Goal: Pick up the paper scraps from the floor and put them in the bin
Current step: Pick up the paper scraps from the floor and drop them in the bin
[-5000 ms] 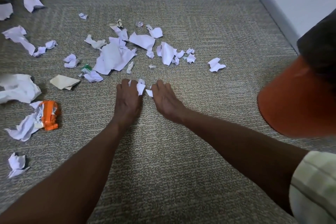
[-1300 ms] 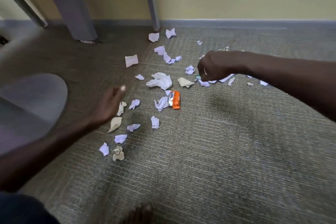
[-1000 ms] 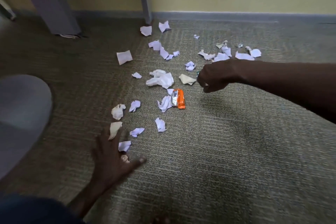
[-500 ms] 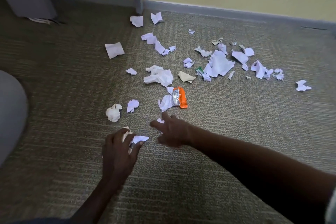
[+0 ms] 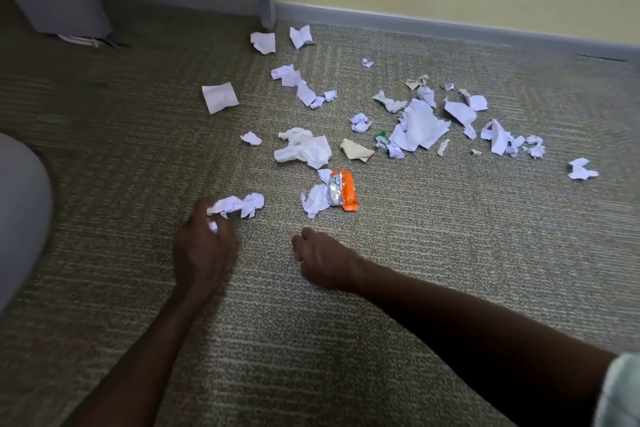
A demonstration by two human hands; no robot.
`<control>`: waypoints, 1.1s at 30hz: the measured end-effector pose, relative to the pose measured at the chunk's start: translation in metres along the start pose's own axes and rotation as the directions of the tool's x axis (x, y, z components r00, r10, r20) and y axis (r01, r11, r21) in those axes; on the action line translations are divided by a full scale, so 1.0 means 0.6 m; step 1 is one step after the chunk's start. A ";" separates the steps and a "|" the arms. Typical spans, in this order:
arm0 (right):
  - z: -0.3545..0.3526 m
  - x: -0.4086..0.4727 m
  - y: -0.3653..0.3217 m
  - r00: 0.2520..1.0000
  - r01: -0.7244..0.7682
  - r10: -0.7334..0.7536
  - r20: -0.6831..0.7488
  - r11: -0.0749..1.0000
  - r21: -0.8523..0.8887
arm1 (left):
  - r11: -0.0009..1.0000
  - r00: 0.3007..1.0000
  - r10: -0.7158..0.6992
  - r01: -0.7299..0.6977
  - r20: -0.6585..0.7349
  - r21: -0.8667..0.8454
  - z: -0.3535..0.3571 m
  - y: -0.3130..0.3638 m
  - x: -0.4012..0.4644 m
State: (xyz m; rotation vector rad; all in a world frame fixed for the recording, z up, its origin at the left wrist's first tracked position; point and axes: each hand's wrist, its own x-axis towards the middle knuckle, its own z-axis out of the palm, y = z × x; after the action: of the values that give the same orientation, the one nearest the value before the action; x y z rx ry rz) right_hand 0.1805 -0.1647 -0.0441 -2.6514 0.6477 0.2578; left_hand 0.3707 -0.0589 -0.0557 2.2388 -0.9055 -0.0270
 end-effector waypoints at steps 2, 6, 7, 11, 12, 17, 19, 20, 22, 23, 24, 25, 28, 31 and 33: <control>0.002 -0.001 0.000 0.999 0.012 -0.011 0.031 1.000 -0.020 | 0.994 0.998 0.053 -0.056 0.033 0.095 0.004 -0.006 0.018; 0.009 -0.004 0.005 0.996 0.006 -0.002 0.094 0.999 -0.036 | 0.984 0.993 -0.003 -0.018 0.118 0.179 0.015 -0.003 0.028; 0.006 -0.006 0.005 0.994 0.002 0.002 0.107 1.000 -0.031 | 0.980 0.989 -0.025 -0.004 0.146 0.198 0.017 0.000 0.028; -0.010 -0.017 0.000 0.992 -0.038 0.033 0.120 0.998 0.041 | 0.984 0.988 -0.102 0.083 0.117 0.155 0.020 -0.001 0.021; -0.014 -0.019 0.003 0.990 -0.069 0.056 0.129 0.993 0.098 | 0.988 0.990 -0.100 0.086 0.102 0.131 0.021 -0.006 0.020; -0.056 -0.024 -0.006 0.946 -0.310 0.314 0.084 0.794 0.522 | 0.982 0.982 -0.187 0.186 0.032 0.032 0.000 0.020 0.007; -0.077 -0.012 -0.017 0.897 -0.390 0.412 0.160 0.566 0.727 | 0.960 0.961 -0.267 0.271 0.075 -0.065 -0.015 0.059 0.005; -0.097 -0.010 -0.027 0.896 -0.374 0.412 0.167 0.494 0.785 | 0.927 0.939 -0.318 0.337 0.133 -0.163 -0.021 0.086 0.004; -0.139 -0.010 -0.041 0.864 -0.318 0.446 0.231 0.129 0.939 | 0.750 0.853 -0.399 0.515 0.338 -0.415 -0.036 0.154 0.001; -0.155 -0.010 -0.046 0.852 -0.258 0.457 0.255 -0.058 0.964 | 0.655 0.814 -0.396 0.575 0.425 -0.491 -0.041 0.186 0.001; -0.172 -0.009 -0.051 0.834 -0.205 0.465 0.296 -0.236 0.950 | 0.591 0.795 -0.374 0.601 0.478 -0.537 -0.046 0.217 0.000; -0.182 -0.002 -0.054 0.842 -0.149 0.446 0.303 -0.349 0.925 | 0.554 0.786 -0.350 0.612 0.509 -0.564 -0.049 0.244 0.001; -0.217 0.004 -0.061 0.850 0.029 0.469 0.239 -0.495 0.869 | 0.544 0.806 -0.299 0.583 0.511 -0.603 -0.059 0.315 0.007; -0.255 -0.001 -0.049 0.833 0.115 0.521 0.187 -0.494 0.862 | 0.537 0.832 -0.279 0.549 0.479 -0.641 -0.062 0.379 0.014; -0.282 -0.010 -0.039 0.803 0.174 0.580 0.134 -0.444 0.879 | 0.465 0.832 -0.263 0.553 0.489 -0.691 -0.062 0.423 0.021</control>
State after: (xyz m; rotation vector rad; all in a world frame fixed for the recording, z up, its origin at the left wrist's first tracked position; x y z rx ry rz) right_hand 0.2005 -0.2140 0.1184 -0.5540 0.9311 -0.6893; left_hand 0.2378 -0.1711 0.1332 1.4838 -0.3112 -0.8976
